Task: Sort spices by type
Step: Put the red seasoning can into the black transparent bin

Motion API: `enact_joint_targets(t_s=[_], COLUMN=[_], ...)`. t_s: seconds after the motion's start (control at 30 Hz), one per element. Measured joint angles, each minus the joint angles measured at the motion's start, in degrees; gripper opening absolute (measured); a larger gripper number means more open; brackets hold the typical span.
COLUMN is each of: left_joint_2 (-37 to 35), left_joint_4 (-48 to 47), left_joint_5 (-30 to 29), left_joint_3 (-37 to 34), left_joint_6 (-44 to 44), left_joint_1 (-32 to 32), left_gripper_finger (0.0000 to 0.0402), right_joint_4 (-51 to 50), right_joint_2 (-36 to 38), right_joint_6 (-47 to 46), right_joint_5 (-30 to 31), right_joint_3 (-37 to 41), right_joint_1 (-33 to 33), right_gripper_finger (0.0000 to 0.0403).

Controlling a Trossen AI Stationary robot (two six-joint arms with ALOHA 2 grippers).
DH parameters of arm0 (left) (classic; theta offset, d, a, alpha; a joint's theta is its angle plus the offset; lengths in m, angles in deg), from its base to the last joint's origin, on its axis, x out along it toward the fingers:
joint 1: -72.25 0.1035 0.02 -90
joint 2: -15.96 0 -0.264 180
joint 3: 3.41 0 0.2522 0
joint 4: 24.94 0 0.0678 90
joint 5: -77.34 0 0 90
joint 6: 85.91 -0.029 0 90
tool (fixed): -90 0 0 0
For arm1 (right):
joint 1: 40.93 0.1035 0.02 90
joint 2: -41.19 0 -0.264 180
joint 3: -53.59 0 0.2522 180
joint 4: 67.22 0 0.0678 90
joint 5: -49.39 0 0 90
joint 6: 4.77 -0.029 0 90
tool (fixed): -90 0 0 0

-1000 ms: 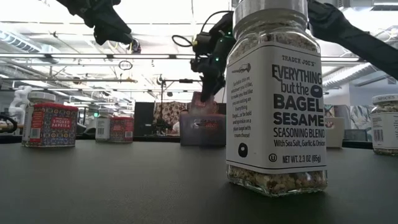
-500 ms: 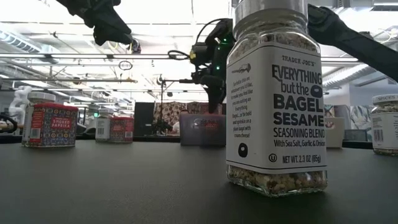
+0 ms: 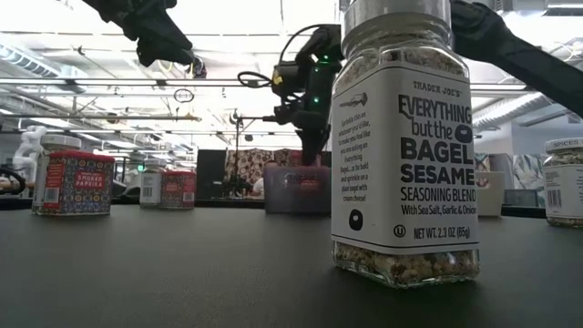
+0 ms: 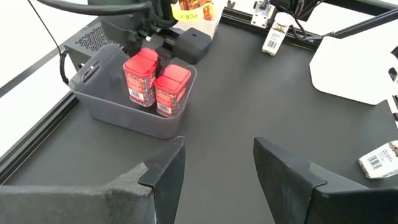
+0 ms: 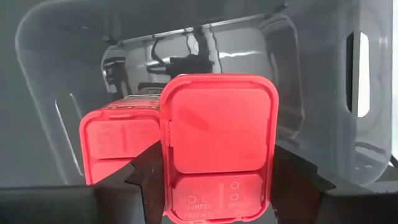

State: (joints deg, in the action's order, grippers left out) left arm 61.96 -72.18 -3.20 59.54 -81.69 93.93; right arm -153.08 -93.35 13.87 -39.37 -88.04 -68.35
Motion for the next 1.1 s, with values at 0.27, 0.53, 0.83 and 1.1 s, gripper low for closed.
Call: enact_joint_targets(t_s=[0.27, 0.53, 0.83, 1.1], left_joint_2=[0.0, 0.0, 0.0, 0.0], left_joint_4=[0.0, 0.0, 0.0, 0.0], left_joint_5=[0.0, 0.0, 0.0, 0.0], left_joint_3=[0.0, 0.0, 0.0, 0.0], left_joint_6=[0.6, 1.2, 1.0, 0.9], left_joint_1=[0.0, 0.0, 0.0, 0.0], left_gripper_finger=[0.0194, 0.0194, 0.0194, 0.0194], right_joint_4=[-1.1, -4.7, -3.8, -3.8], right_joint_2=[0.2, -0.4, -0.2, -0.1], right_joint_6=[5.2, 5.9, 4.3, 4.7], right_joint_5=[0.0, 0.6, 0.6, 0.4], right_joint_3=[0.5, 0.9, 0.9, 0.8], right_joint_1=[0.0, -0.7, -1.3, -1.4], right_gripper_finger=[0.0208, 0.0208, 0.0208, 0.0208])
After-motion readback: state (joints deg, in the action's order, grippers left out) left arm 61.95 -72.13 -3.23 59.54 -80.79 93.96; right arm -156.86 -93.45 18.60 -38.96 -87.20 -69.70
